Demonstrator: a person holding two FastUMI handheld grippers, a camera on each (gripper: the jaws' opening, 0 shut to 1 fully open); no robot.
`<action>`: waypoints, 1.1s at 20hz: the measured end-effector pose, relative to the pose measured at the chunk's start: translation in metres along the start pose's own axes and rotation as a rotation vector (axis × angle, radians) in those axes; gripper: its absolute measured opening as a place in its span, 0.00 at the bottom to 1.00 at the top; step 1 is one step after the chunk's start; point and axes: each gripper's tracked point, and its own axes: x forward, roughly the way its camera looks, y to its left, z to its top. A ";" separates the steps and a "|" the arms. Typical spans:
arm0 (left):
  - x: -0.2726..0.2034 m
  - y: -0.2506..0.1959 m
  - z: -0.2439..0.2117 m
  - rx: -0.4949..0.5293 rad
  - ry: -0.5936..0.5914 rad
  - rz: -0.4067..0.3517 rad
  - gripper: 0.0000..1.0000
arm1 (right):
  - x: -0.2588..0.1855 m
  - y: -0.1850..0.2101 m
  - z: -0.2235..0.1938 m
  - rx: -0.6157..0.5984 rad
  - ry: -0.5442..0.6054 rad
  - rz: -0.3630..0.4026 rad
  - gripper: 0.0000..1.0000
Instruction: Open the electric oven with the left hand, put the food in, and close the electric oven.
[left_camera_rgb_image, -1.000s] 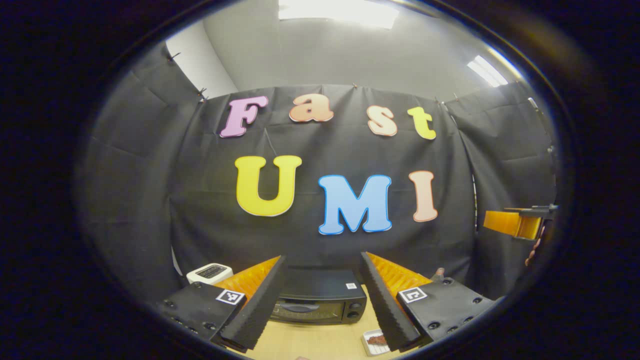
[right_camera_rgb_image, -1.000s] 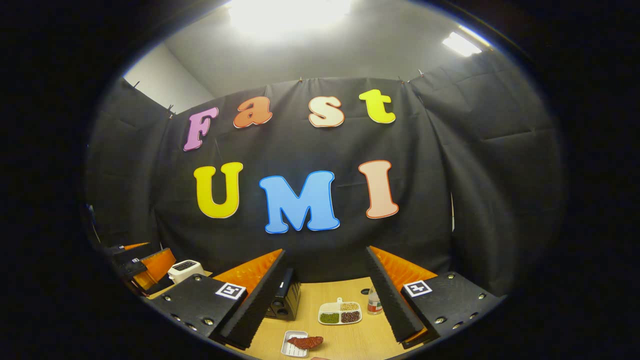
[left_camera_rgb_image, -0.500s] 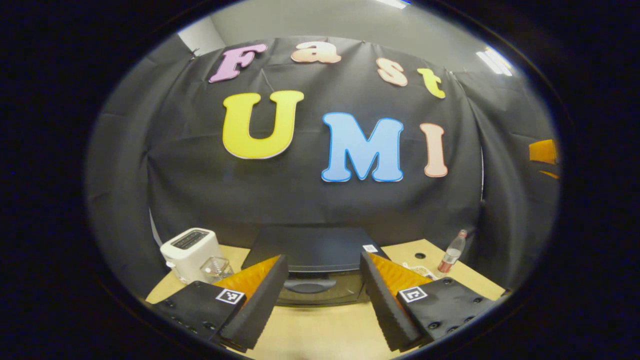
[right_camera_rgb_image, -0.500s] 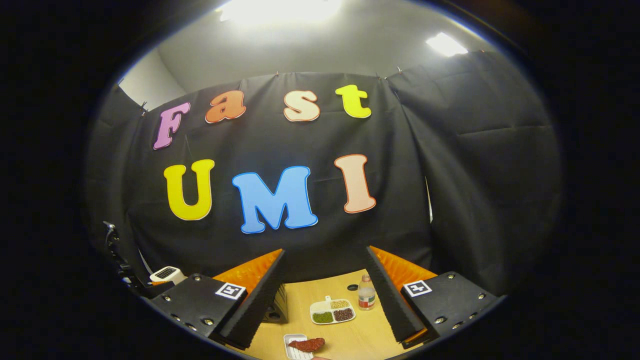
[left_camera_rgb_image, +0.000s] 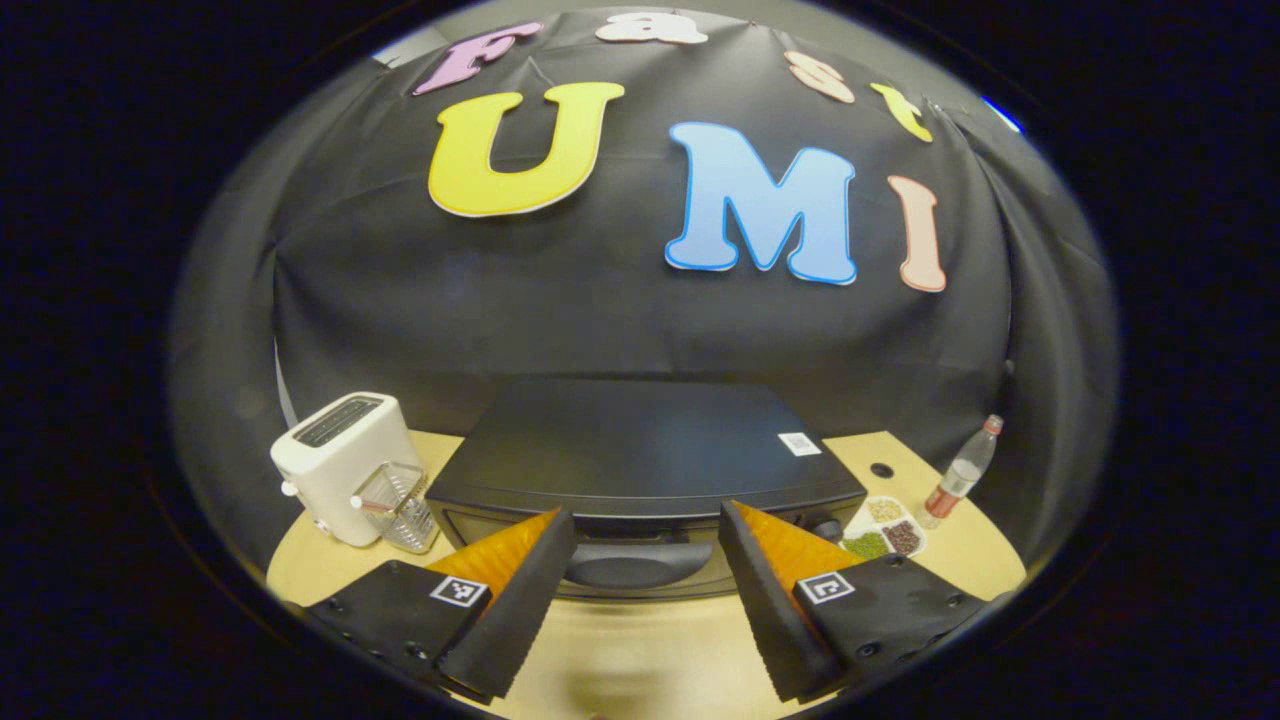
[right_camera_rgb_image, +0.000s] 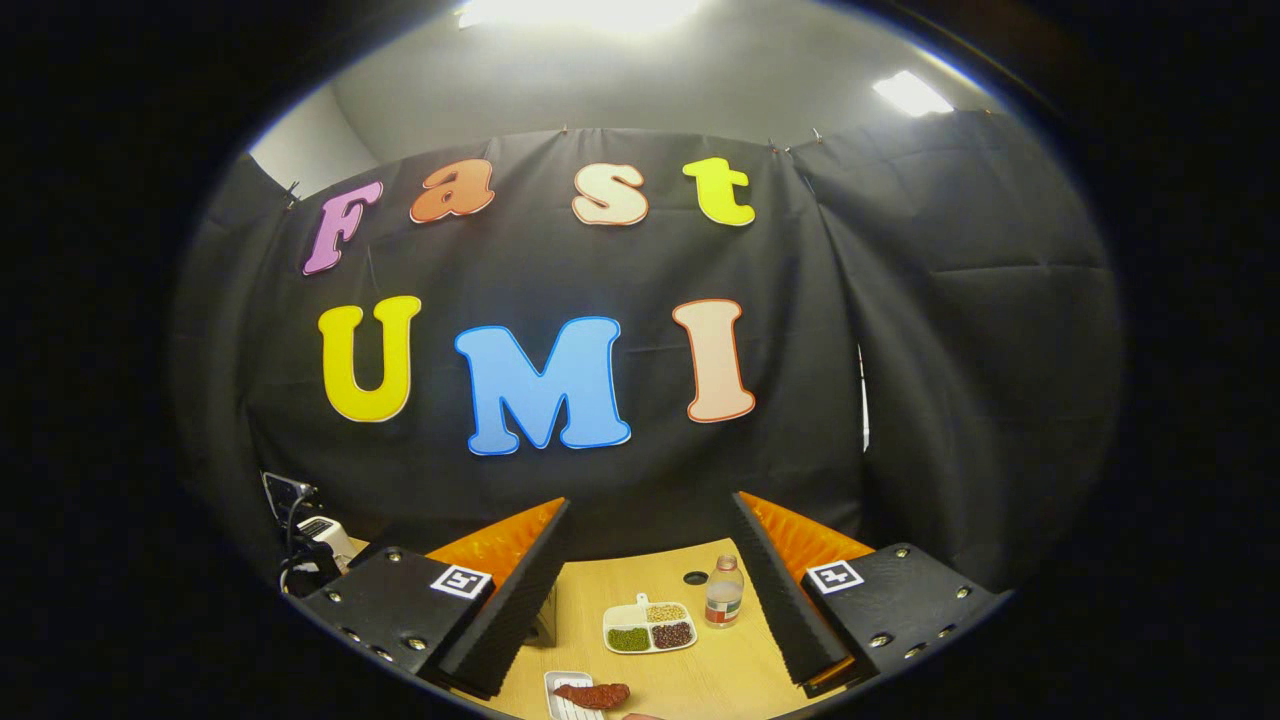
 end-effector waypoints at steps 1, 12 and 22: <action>0.005 0.002 -0.003 -0.003 0.007 0.004 0.98 | 0.003 -0.003 -0.001 -0.002 0.001 -0.005 0.99; 0.015 0.005 -0.024 0.056 0.061 0.039 0.96 | 0.013 -0.008 -0.009 0.012 0.021 -0.006 0.99; -0.017 0.003 -0.048 0.058 0.058 0.049 0.99 | 0.005 0.002 -0.001 -0.022 -0.009 0.025 0.99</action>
